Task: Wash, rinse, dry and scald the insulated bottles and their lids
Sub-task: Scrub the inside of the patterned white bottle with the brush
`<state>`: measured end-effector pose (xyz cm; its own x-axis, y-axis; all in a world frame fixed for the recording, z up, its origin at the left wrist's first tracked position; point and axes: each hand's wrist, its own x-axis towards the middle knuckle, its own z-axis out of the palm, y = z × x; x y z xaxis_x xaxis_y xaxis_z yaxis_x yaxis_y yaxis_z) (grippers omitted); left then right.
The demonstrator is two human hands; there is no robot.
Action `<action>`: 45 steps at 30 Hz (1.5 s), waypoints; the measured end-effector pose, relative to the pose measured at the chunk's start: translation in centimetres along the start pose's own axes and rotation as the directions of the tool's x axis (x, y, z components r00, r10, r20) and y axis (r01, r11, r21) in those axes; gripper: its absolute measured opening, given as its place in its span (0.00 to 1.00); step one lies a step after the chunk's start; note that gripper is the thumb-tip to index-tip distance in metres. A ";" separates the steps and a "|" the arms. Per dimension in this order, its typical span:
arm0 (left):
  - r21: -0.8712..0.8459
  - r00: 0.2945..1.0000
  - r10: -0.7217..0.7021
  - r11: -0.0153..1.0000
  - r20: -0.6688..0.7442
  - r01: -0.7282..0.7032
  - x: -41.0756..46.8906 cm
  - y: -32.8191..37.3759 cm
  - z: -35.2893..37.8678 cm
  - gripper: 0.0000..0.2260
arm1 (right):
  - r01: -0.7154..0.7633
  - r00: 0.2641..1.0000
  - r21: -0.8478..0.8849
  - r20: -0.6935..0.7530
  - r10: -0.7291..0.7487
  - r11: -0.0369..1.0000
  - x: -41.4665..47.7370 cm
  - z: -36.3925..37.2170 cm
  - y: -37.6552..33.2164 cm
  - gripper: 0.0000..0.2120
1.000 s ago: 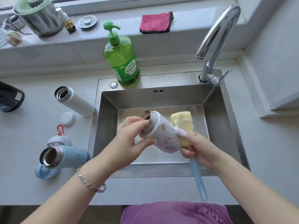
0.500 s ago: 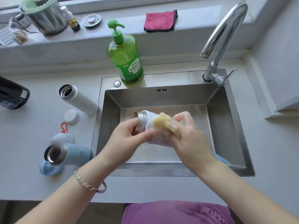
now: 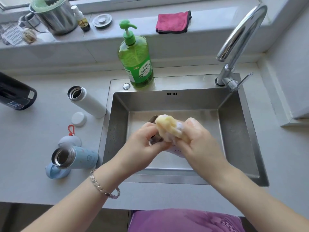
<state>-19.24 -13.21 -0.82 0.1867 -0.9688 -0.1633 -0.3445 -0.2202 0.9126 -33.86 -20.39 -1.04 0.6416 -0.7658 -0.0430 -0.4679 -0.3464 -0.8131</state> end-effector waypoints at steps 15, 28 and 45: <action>0.323 0.854 0.400 0.803 0.332 -0.501 0.1 -0.1 -0.7 0.11 | -0.289 0.920 0.121 0.308 0.240 0.950 3.7 -3.0 -0.3 0.09; 0.377 0.758 0.497 0.664 0.423 -0.646 -0.5 -2.0 -0.6 0.06 | -0.365 0.847 0.154 0.464 0.259 0.918 3.7 -2.5 -0.1 0.15; 0.246 0.891 0.442 0.856 0.107 -0.455 -0.7 -2.6 -0.4 0.10 | -0.333 0.921 0.174 0.270 0.280 0.927 2.4 -1.2 2.5 0.14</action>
<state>-18.09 -11.87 -2.91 -0.0849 -0.9723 0.2177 -0.6062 0.2238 0.7631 -34.23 -23.71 -2.45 0.6239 -0.6565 -0.4240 -0.5417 0.0277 -0.8401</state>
